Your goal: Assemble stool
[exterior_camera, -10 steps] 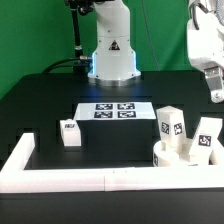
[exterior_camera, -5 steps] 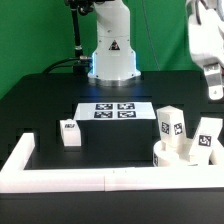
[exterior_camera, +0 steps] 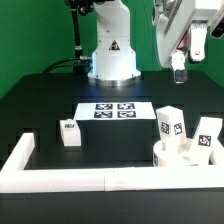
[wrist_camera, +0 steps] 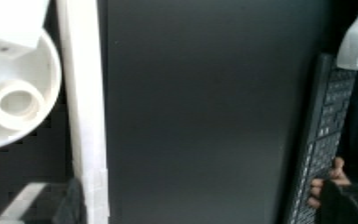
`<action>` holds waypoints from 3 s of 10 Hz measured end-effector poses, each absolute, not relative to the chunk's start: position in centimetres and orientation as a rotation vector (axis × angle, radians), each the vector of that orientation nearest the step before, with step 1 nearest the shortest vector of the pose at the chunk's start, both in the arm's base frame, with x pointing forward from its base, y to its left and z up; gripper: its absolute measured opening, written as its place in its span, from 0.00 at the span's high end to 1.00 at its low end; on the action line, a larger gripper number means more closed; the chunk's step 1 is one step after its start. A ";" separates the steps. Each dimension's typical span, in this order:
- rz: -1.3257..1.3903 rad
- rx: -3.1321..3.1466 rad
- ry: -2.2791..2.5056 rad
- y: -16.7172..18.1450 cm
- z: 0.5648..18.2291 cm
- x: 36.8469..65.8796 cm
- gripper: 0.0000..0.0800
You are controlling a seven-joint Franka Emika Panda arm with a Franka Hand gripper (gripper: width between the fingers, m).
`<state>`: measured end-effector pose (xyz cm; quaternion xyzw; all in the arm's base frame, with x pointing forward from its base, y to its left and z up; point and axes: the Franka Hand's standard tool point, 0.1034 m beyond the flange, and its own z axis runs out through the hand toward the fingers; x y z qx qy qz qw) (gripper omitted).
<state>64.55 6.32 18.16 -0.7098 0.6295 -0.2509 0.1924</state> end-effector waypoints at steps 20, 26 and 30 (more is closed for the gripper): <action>-0.759 -3.219 -0.106 -5.6 11.6 60.3 0.19; -0.057 -3.211 -0.045 -8.5 7.4 58.4 0.19; 0.575 -3.162 0.025 -10.7 6.5 56.6 0.19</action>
Offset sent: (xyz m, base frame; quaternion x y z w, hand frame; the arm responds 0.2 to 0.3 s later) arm -0.0210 -0.0304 -0.0192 0.0093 -0.0483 -0.1662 0.9849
